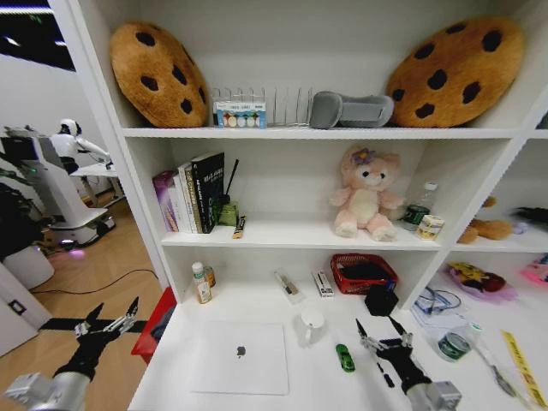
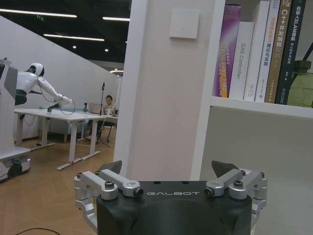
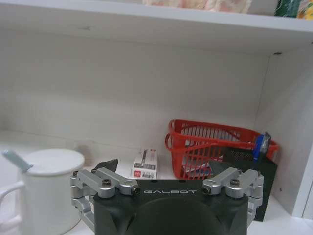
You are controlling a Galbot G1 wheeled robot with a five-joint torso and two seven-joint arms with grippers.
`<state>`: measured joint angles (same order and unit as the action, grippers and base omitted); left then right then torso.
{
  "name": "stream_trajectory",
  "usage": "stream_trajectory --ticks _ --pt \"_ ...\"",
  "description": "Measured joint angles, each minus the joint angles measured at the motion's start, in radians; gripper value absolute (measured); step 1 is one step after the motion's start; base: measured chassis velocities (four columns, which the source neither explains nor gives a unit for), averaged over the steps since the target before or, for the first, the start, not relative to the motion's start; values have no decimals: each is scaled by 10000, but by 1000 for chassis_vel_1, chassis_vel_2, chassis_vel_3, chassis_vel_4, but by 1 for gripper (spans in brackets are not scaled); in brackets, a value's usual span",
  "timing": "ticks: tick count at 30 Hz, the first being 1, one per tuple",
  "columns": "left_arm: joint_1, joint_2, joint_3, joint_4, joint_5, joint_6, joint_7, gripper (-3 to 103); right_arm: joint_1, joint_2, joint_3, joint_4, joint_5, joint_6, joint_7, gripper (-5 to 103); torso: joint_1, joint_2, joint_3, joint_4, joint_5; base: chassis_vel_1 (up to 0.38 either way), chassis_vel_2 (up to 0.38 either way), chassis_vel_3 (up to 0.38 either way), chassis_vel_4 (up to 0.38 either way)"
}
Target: Organize the objects on the table.
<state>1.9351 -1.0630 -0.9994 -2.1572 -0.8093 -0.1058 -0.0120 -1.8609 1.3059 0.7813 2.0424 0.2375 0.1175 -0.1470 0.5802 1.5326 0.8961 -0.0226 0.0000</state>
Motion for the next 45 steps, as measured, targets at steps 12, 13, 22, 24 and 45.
stream_trajectory --ticks 12,13,22,24,45 --pt "4 15 11 -1 11 10 -7 100 -169 48 -614 -839 -781 302 27 100 1 1 0 0 0 0 0 0 0" --pt "4 15 11 -1 11 10 -7 100 -169 48 -614 -839 -781 302 27 100 1 1 0 0 0 0 0 0 0" --pt "3 20 16 -1 17 11 -7 100 -177 268 -1154 -1316 -1266 464 -3 100 1 0 0 0 0 0 0 0 0" --pt "4 22 16 -1 18 11 -8 100 -145 350 -1248 -1535 -1362 526 -4 100 1 0 0 0 1 0 0 0 0" --pt "4 24 17 0 18 12 -6 100 -10 557 -1412 -1872 -1492 639 18 47 0 2 0 1 -1 0 0 0 0"
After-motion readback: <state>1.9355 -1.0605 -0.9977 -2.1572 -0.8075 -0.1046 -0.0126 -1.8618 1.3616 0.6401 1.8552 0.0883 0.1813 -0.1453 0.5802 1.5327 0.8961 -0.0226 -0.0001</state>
